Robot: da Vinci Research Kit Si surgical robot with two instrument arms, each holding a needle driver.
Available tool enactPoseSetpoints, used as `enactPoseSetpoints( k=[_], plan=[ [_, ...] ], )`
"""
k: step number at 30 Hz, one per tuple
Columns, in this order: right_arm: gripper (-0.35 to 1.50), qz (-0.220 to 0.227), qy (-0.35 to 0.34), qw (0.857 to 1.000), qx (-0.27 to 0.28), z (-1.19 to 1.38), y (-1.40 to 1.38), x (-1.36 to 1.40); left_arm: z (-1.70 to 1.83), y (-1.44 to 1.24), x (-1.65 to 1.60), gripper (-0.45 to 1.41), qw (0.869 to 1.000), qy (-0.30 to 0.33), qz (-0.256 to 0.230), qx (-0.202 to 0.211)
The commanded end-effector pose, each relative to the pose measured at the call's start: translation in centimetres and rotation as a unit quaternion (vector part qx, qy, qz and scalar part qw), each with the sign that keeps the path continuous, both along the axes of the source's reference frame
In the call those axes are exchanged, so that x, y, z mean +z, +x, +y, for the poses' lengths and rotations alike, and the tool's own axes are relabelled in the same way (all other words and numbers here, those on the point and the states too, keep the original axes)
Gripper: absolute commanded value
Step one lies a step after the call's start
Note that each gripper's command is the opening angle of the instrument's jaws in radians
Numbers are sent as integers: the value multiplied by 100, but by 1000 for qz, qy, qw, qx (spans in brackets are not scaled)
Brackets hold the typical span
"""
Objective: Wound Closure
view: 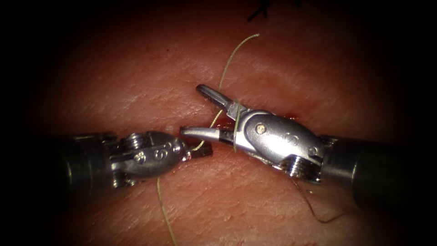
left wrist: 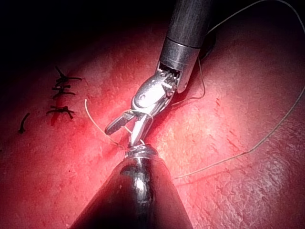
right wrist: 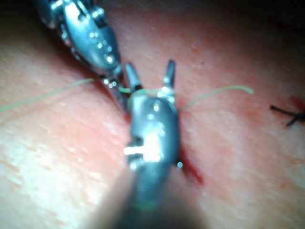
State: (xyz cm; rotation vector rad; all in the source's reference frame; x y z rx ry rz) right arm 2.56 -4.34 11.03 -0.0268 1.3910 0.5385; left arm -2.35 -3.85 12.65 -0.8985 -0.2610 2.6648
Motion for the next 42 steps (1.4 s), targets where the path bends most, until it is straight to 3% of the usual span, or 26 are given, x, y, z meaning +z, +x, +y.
enactPoseSetpoints(
  k=[1, 14, 25, 35, 42],
  plan=[
    [57, -9, -2, 1000, -7, 0, 9, 5, 1, -5, 3, -45, 1000, 5, 4, -1],
    [42, -127, -40, 989, -57, 3, 19, 17, -2, -3, -25, -45, 997, 19, 76, 18],
    [36, -132, -35, 984, -114, -6, 24, 20, 25, 11, -33, -45, 989, 4, 138, 44],
    [27, -134, -28, 970, -198, -40, 37, 38, 41, 22, -28, -45, 983, 0, 169, 68],
    [22, -132, -32, 963, -232, -50, 39, 38, 52, 30, -25, -45, 976, -16, 203, 81]
  ],
)
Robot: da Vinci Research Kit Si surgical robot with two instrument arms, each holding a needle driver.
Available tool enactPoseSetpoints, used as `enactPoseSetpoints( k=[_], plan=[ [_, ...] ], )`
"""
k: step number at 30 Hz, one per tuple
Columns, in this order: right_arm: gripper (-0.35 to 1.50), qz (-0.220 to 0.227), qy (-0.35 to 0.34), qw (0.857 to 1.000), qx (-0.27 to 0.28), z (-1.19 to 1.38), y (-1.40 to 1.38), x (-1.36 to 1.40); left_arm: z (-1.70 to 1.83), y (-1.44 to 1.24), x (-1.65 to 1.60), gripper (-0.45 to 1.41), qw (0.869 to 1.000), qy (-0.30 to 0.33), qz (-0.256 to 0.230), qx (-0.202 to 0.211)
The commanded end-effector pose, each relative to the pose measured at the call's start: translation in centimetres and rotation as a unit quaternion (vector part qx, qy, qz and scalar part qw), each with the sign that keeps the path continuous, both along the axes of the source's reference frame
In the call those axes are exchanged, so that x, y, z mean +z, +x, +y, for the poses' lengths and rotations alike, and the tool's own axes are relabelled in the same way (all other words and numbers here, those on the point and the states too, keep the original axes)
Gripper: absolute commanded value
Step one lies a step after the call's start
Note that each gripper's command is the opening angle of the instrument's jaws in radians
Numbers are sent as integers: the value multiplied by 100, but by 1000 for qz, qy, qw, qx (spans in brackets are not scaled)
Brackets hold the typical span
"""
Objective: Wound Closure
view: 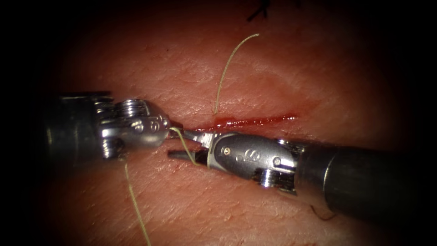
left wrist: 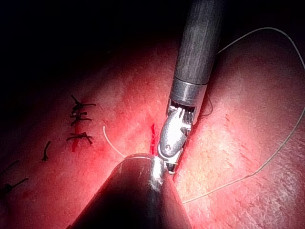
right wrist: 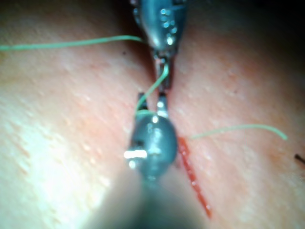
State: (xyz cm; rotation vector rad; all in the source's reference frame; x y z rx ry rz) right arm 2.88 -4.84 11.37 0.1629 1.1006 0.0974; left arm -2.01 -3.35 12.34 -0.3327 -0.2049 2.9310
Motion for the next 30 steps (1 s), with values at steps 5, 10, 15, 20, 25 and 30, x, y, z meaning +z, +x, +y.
enactPoseSetpoints(
  k=[5, 10, 15, 20, 25, 30],
  plan=[
    [22, 6, 2, 1000, -8, -2, 8, 0, 14, -1, 8, -45, 1000, -10, 15, 8],
    [22, 25, 4, 1000, -11, -5, 8, -6, 21, -2, 21, -45, 1000, -15, 16, 12],
    [19, 48, 3, 999, -19, -7, 10, -12, 20, -7, 40, -45, 1000, -17, 11, 10],
    [15, 80, 10, 997, -8, -6, 7, -19, 20, -8, 50, -45, 1000, -23, -1, 6],
    [15, 124, 17, 992, 24, 0, -4, -27, 24, -6, 53, -45, 999, -28, -28, -6],
    [15, 166, 29, 984, 63, 4, -5, -29, 23, -9, 55, -45, 998, -31, -58, -19]
  ],
)
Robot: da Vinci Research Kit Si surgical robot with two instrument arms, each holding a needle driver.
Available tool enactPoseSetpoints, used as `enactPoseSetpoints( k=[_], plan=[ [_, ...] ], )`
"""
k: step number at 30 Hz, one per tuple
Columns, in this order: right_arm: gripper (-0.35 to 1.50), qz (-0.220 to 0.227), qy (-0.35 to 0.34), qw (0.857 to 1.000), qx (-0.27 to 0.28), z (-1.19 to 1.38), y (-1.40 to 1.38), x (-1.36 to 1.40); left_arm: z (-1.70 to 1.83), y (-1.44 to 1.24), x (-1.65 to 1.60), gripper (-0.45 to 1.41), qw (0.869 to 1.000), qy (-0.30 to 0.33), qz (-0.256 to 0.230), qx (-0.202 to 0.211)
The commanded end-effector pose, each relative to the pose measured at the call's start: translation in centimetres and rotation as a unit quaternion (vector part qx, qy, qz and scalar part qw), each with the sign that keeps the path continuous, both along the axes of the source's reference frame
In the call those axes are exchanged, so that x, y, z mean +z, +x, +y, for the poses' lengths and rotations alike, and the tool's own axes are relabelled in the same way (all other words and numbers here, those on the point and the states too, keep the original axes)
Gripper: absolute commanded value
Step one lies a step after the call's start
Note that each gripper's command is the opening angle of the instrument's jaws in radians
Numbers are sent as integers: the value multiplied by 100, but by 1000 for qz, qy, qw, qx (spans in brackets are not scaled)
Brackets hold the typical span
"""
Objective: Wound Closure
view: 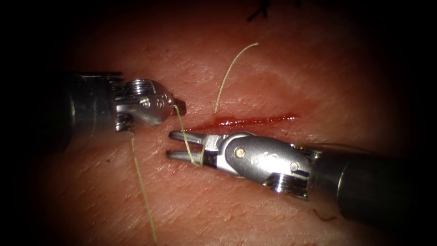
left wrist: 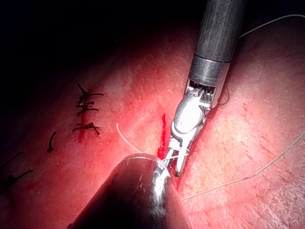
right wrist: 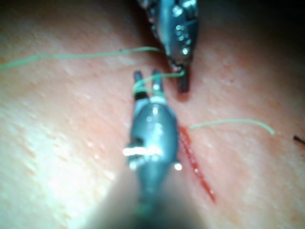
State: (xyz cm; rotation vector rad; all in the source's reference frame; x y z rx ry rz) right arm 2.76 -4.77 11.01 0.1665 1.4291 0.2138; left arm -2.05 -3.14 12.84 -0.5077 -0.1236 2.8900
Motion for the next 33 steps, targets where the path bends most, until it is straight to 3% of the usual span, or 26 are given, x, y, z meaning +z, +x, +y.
enactPoseSetpoints(
  k=[1, 11, 21, 25, 29, 30, 32, 33],
  plan=[
    [15, 6, 1, 1000, 4, -2, 7, 8, 2, -5, 6, -45, 1000, 0, -1, -1],
    [14, 46, 30, 996, 69, 2, 9, 13, -10, -11, 8, -45, 999, 0, -45, -20],
    [12, 96, 70, 981, 154, 18, -15, 21, -15, -13, 12, -45, 998, -2, -63, -26],
    [14, 93, 73, 978, 171, 21, -22, 23, -18, -13, 15, -45, 997, -2, -66, -26],
    [46, 86, 74, 976, 184, 23, -22, 25, -21, -15, 17, -45, 997, 0, -68, -26],
    [46, 86, 74, 976, 184, 23, -22, 25, -21, -15, 17, -45, 997, 0, -68, -26],
    [67, 83, 80, 975, 192, 24, -22, 25, -23, -16, 17, -45, 997, 0, -69, -26],
    [67, 83, 80, 975, 192, 24, -22, 25, -23, -16, 17, -45, 997, 0, -69, -26]
  ],
)
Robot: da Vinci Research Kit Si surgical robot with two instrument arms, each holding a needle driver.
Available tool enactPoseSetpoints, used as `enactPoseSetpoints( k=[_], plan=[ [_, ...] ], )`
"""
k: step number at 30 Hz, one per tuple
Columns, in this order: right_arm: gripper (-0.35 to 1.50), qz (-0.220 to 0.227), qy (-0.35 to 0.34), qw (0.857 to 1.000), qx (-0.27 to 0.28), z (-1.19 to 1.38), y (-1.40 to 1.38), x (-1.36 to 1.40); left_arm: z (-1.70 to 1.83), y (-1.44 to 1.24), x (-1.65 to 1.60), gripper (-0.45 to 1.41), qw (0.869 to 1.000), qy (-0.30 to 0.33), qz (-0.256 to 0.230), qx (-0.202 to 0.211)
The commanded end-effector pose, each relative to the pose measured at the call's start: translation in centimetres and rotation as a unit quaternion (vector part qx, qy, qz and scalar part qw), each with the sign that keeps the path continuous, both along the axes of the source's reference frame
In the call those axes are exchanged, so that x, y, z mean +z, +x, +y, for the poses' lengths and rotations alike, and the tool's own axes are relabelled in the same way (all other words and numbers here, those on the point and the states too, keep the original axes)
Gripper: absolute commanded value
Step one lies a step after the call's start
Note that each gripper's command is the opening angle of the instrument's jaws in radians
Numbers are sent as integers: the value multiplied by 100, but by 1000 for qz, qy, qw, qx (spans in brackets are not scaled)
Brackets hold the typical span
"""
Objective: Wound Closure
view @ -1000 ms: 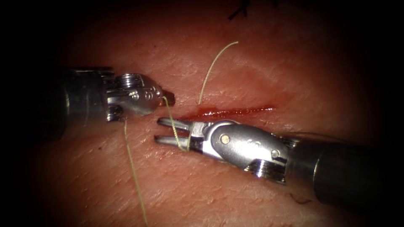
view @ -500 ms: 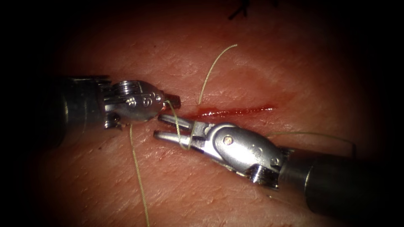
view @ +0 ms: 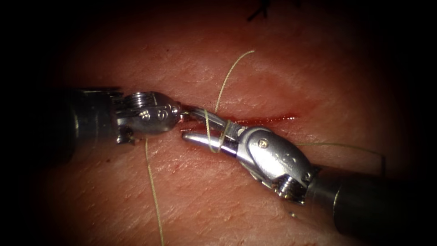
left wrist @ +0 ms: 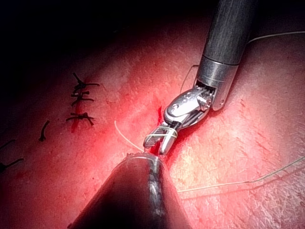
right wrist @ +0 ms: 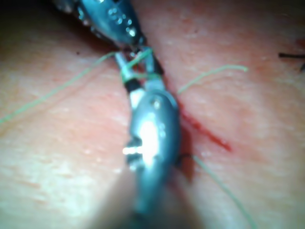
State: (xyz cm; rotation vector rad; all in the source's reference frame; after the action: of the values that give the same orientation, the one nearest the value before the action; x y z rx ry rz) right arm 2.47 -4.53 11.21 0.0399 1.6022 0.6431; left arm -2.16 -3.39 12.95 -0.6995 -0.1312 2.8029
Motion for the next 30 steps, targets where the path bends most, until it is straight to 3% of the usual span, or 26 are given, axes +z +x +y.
enactPoseSetpoints(
  k=[1, 3, 7, 14, 23, 30],
  plan=[
    [79, -2, 7, 1000, 7, 1, 7, 5, 1, -5, 6, -45, 1000, -1, -1, -1],
    [94, -1, 13, 1000, 13, 2, 7, 6, 0, -6, 6, -45, 1000, -1, -3, -2],
    [101, 10, 28, 999, 28, 3, 8, 7, -5, -9, 8, -45, 1000, 0, -11, -4],
    [98, 22, 37, 998, 35, 6, 5, 6, -12, -9, 11, -45, 1000, 0, -16, -4],
    [86, 35, 47, 998, 40, 11, -1, 7, -15, -7, 18, -45, 1000, -3, -27, 3],
    [61, 16, 59, 995, 75, 19, -11, 15, -18, -8, 25, -45, 999, -9, -34, 3]
  ],
)
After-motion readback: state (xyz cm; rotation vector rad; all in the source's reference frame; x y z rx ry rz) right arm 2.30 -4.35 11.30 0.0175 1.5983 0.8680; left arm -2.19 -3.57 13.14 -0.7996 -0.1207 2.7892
